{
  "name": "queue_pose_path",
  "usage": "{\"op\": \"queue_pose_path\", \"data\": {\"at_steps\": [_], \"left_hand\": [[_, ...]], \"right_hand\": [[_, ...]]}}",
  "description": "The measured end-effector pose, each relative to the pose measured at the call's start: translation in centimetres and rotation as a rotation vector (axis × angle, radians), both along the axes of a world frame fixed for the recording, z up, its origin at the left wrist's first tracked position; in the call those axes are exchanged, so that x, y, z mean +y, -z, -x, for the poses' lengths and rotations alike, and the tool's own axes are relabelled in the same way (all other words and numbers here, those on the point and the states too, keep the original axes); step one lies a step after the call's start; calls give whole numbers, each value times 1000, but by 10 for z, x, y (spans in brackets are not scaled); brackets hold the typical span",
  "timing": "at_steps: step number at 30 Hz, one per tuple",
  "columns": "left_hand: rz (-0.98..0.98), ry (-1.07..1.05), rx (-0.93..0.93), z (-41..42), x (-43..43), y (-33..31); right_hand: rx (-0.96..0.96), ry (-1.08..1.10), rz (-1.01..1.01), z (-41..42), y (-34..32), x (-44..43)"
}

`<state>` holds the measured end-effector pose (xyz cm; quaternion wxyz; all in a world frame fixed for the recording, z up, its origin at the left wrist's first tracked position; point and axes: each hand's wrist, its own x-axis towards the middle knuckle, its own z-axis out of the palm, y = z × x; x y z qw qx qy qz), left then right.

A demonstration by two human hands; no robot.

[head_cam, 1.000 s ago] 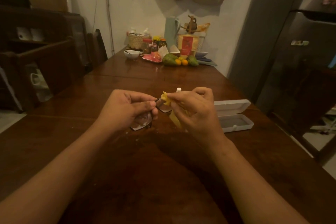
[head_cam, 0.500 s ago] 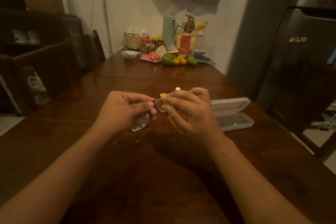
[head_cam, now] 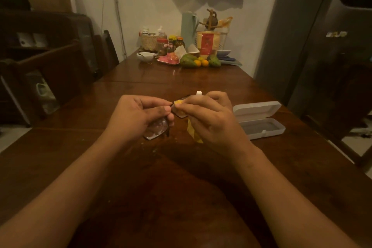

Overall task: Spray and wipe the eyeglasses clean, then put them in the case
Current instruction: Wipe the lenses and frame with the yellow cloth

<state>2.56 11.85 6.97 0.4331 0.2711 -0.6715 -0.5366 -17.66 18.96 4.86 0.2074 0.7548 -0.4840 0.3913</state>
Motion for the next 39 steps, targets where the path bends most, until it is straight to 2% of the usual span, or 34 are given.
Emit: {"op": "queue_pose_path", "data": {"at_steps": [4,10,17,24,29,36,39], "left_hand": [[-16,-15,5,2,2,0],[-2,-4,-17,1,4,0],[-9,-21,-41,0,2,0],[-14,-32,-11,2,6,-2],[-18,-65,-3,1,4,-2],[-64,-61,72,1,4,-4],[-60,-54,79,0,3,-4]], "right_hand": [[60,-57,-47,3,-2,1],[-52,43,-23,6,1,0],[60,-72,-84,2,-4,3],[-59,20,-58,4,-1,2],[71,-102,-136,3,-2,3],[-6,-1,-87,12,-2,3],[48,-52,-85,5,-1,3]]}}
